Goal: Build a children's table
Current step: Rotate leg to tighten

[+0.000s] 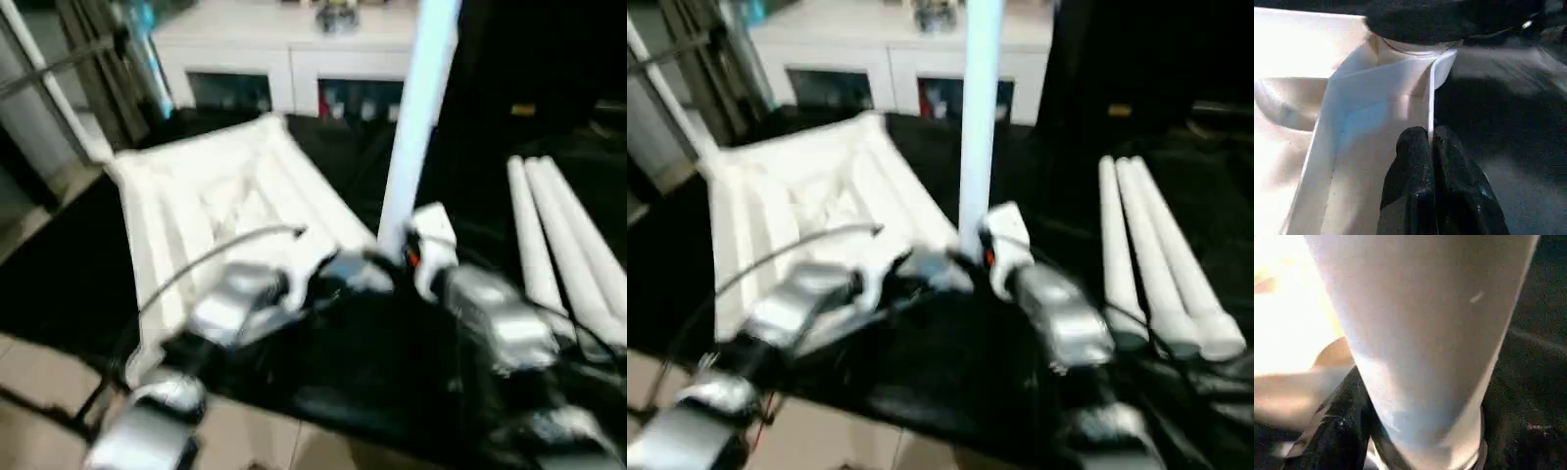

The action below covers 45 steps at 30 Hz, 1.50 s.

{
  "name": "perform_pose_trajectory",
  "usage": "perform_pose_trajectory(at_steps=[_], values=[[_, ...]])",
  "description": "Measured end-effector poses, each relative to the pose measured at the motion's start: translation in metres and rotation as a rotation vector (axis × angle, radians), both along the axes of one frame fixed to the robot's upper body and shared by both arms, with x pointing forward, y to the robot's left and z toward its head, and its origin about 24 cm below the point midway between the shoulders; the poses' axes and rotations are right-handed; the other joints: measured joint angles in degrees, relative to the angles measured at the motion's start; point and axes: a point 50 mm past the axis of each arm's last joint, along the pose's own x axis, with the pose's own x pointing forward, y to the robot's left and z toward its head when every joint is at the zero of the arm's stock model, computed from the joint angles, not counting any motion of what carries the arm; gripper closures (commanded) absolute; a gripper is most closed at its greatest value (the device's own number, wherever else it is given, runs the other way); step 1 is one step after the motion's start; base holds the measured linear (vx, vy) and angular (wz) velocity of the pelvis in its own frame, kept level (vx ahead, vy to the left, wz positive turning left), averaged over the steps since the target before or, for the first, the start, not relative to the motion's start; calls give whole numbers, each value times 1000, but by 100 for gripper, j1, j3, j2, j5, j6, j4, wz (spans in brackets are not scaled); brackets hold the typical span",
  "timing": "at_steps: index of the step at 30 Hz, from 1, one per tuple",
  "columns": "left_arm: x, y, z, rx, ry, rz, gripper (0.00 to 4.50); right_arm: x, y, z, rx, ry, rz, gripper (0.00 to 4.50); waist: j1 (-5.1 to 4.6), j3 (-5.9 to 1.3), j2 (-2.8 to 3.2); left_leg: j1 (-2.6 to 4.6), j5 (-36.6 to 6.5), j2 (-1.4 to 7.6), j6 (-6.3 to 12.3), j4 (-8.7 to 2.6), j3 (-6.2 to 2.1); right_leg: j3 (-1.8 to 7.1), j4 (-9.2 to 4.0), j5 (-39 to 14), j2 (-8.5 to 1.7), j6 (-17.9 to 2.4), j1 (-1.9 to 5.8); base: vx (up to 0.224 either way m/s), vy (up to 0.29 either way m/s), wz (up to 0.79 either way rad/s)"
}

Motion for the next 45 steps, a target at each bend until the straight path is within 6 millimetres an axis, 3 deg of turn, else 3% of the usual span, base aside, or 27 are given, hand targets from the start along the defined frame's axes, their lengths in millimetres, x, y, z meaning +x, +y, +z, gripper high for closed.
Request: perform_pose_trajectory(at_steps=[1, 3, 9, 12, 19, 25, 30, 31, 37, 45], values=[[1, -3, 0, 1, -1, 14, 450, 2, 1, 0, -2, -1, -30, 186, 1, -2, 2, 1, 0, 0, 0, -3, 0, 0, 0, 0, 0, 0, 1, 0, 0, 0], [1, -4, 0, 1, -4, 19, 450, 2, 2, -1, 2, -8, -43, 130, 5, -2, 2, 2, 0, 0, 0, -8, 0, 0, 0, -1, 0, 1, 2, 0, 0, 0], [1, 1, 2, 3, -18, -18, 450, 0, 1, -3, 36, 7, 2, 76, -1, -1, 1, -8, 0, 1, 0, -12, 0, 0, 0, 7, 0, -13, -9, 0, 0, 0], [-3, 10, 2, 11, -40, -66, 450, -3, 0, -1, -3, -5, 115, 76, -9, 1, 1, -15, -1, 2, -2, -20, 0, -1, -1, 11, 1, -21, -18, 0, 0, 0], [-17, 29, 5, -5, -30, -229, 450, -25, -17, 6, -47, -1, 441, 76, 115, 1, 7, -91, 10, 2, 22, -16, 0, -4, -4, 0, 0, -22, -67, 0, 0, 0], [-25, 41, 5, -5, -1, -320, 450, -37, -26, 11, -63, 33, 625, 76, 190, 2, 6, -93, 12, 3, 25, -16, 0, -5, 1, 0, 0, -23, -73, 0, 0, 0], [-29, 45, 5, -5, 18, -363, 450, -42, -26, 13, -32, 46, 682, 92, 190, 3, 6, -91, -1, 3, 2, -12, 0, -3, 3, 1, 0, -24, -71, 0, 0, 0], [-29, 46, 6, -5, 22, -370, 450, -43, -25, 13, -28, 49, 691, 120, 191, 3, 6, -91, -1, 3, 2, -13, 0, -3, 3, 1, 0, -24, -71, 0, 0, 0], [-31, 47, 5, -11, 35, -383, 450, -44, -27, 13, -24, 63, 707, 167, 199, 2, 7, -93, -2, 3, 1, -13, 0, -4, 3, 1, 0, -24, -72, 0, 0, 0], [-34, 48, 5, -9, 45, -397, 450, -50, -25, 11, -11, 76, 712, 175, 212, 1, 9, -89, -1, 3, 1, -12, 0, -4, 3, 1, 0, -24, -67, 0, 0, 0]])
